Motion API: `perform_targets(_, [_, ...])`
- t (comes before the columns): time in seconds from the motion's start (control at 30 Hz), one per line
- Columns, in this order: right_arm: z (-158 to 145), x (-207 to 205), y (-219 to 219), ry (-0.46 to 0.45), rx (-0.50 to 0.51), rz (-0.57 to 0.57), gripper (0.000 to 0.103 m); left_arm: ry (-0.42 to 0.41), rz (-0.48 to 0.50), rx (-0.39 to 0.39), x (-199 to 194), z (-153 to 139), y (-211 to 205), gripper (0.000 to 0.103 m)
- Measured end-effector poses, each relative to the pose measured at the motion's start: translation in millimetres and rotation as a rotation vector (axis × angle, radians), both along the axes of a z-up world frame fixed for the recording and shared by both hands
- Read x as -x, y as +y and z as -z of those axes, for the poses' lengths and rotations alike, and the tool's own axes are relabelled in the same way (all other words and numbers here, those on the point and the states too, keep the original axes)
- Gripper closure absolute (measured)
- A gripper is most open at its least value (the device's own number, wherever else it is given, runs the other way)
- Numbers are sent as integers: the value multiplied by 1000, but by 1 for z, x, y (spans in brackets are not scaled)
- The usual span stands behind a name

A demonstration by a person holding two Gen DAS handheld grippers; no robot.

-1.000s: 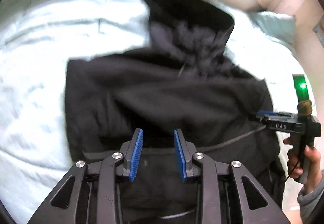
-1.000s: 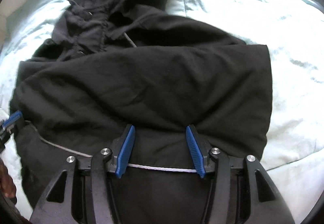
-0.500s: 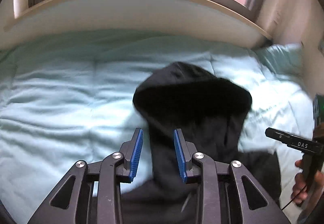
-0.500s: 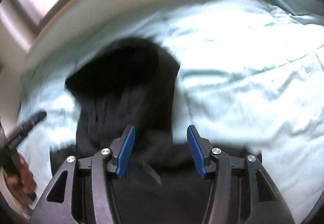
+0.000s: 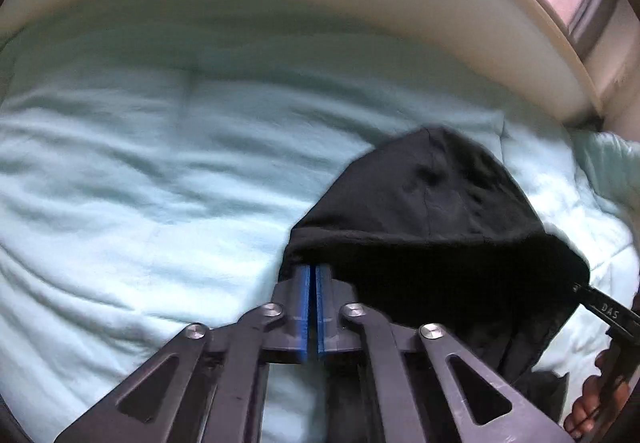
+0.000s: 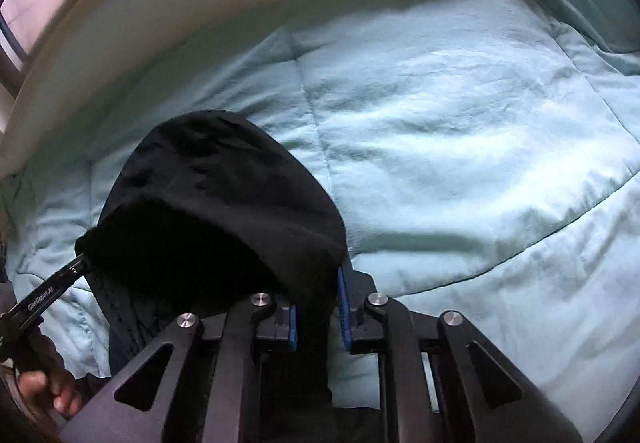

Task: Fold large clothes

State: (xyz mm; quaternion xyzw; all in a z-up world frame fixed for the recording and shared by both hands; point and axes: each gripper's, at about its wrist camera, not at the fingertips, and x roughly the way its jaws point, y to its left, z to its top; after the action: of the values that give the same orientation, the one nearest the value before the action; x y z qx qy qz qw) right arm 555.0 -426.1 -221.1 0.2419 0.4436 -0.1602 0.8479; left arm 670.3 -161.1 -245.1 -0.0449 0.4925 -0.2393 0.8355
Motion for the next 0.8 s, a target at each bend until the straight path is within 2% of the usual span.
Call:
perform_targets(0.07, [-5, 22, -4, -66, -36, -8, 91, -2, -3, 153, 9, -10, 30, 101])
perform_targets(0.1, [0, 26, -4, -68, -39, -27, 91, -5, 6, 165, 12, -10, 35, 101])
perform_targets(0.13, [10, 26, -2, -44, -27, -53, 91, -1, 16, 137, 13, -6, 35, 101])
perform_targets(0.17, [29, 20, 0, 18, 3, -72, 91, 22, 33, 66, 10, 8, 29, 101])
perform_targets(0.2, [43, 17, -1, 50, 4, -73, 91, 94, 56, -2, 5, 30, 22, 101])
perform_targets(0.23, [65, 12, -7, 95, -40, -75, 91, 180, 69, -38, 2, 55, 19, 101])
perform_targets(0.27, [81, 9, -13, 118, -93, -72, 90, 199, 77, -33, 3, 67, 20, 101])
perform_targets(0.33, [91, 10, -26, 105, -185, -47, 85, 170, 102, -7, 8, 63, 25, 101])
perform_targets(0.37, [86, 11, -28, 98, -192, -46, 81, 162, 111, 5, 11, 58, 28, 101])
perform_targets(0.43, [65, 19, -25, 70, -148, -84, 67, 144, 145, -1, 19, 46, 35, 101])
perform_targets(0.5, [46, 35, -19, 48, -105, -132, 62, 96, 188, -65, 35, 34, 45, 101])
perform_targets(0.57, [33, 50, -16, 40, -68, -163, 60, 55, 215, -81, 49, 23, 58, 101])
perform_targets(0.7, [0, 72, -13, -22, -30, -166, 60, -20, 212, 3, 60, -16, 73, 101])
perform_targets(0.8, [-26, 53, -9, -78, -50, -177, 60, -73, 199, 98, 55, -49, 52, 99])
